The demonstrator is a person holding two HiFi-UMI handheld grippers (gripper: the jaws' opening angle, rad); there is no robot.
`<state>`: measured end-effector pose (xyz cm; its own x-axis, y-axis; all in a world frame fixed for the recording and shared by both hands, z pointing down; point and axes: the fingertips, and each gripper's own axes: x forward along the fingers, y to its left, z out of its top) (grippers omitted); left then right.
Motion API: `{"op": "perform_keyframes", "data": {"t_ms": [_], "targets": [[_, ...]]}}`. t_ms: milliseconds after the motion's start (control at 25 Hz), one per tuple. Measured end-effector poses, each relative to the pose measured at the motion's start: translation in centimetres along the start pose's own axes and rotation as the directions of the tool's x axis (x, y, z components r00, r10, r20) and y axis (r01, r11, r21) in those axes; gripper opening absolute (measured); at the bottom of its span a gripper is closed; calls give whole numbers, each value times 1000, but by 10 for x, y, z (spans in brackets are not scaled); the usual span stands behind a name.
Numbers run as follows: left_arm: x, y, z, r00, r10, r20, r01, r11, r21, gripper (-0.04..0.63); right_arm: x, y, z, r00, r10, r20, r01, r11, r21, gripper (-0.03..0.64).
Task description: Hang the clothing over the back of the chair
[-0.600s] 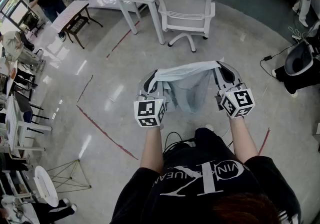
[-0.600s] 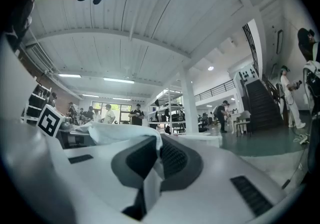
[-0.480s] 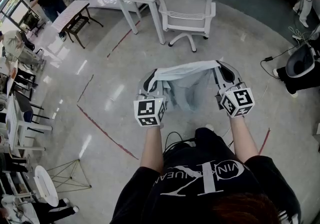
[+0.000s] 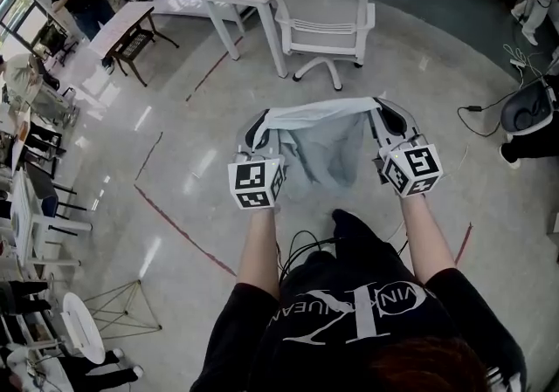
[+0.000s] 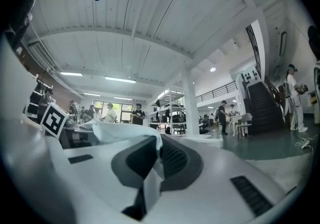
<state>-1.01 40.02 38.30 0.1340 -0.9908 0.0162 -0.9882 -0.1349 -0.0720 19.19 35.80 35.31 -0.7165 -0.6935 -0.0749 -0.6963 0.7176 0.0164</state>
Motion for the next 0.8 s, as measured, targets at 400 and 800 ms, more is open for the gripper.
{"op": "perform_keyframes", "data": {"t_ms": [400, 800], "targets": [[32, 3, 10, 1000, -28, 9, 28, 999, -18, 18, 22, -25, -2, 1000, -16, 7, 16, 1000, 18, 15], [83, 36, -13, 999, -23, -29, 22, 999, -25, 18, 82, -45, -18, 1000, -12, -2, 12, 1000, 23, 15]]}}
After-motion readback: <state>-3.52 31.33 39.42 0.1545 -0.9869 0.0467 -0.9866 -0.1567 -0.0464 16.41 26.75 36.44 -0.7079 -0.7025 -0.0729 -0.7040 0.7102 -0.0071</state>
